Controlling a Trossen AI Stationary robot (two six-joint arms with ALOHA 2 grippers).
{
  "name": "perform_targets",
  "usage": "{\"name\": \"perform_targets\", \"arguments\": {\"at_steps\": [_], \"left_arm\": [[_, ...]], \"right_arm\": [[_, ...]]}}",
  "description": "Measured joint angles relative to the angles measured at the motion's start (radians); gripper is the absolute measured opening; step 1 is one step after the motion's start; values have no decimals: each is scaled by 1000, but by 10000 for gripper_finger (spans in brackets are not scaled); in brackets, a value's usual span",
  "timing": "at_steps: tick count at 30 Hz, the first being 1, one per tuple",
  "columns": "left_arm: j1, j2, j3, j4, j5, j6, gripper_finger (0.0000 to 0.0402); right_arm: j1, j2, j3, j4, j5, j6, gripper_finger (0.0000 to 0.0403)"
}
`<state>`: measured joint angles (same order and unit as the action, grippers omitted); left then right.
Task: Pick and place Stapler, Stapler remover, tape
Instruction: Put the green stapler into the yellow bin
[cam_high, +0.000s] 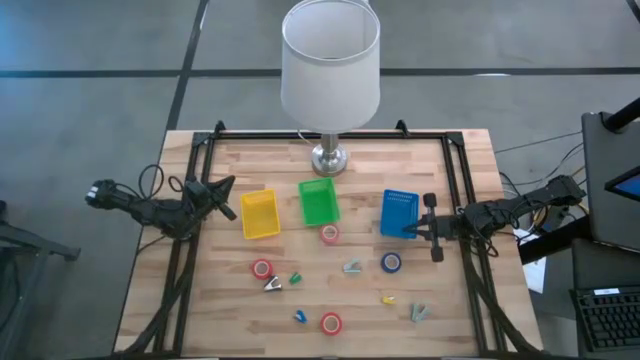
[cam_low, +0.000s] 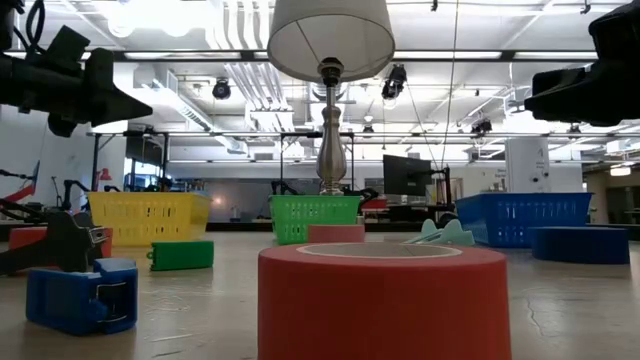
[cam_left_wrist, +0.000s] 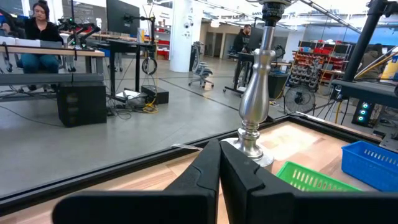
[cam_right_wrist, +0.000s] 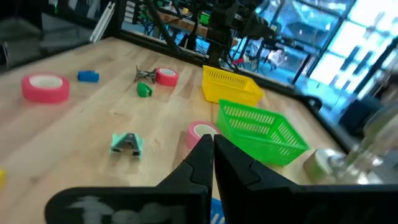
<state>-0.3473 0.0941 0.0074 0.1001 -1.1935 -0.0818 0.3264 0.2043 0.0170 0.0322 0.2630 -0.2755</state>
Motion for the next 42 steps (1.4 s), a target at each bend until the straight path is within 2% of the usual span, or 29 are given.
{"name": "perform_targets", "arguments": {"at_steps": [4, 8, 13, 17, 20, 24, 28, 34, 36, 39, 42], "left_arm": [[0, 0, 0, 0, 0, 0, 12], [0, 0, 0, 0, 0, 0, 12], [0, 0, 0, 0, 0, 3, 12], [0, 0, 0, 0, 0, 4, 12], [0, 0, 0, 1, 0, 5, 12], [1, 0, 0, 2, 18, -26, 12], [1, 0, 0, -3, 138, -26, 12], [1, 4, 6, 24, 558, 18, 12], [1, 11, 6, 67, 658, -1, 12], [1, 36, 6, 115, 729, -26, 19], [1, 82, 10, 140, 737, -35, 47]], "right_arm": [[0, 0, 0, 0, 0, -75, 8], [0, 0, 0, 1, -1, -34, 8], [0, 0, 0, 9, -9, 380, 8], [0, 0, 0, 8, -9, 566, 8], [0, 0, 0, 15, 11, 565, 8], [0, 0, 0, 77, 111, 497, 8], [0, 0, 0, 187, 167, 404, 8], [0, 2, 0, 331, 209, 291, 12], [0, 8, 0, 344, 210, 268, 19], [0, 22, 0, 355, 211, 271, 37], [0, 46, 0, 367, 212, 269, 59]]}}
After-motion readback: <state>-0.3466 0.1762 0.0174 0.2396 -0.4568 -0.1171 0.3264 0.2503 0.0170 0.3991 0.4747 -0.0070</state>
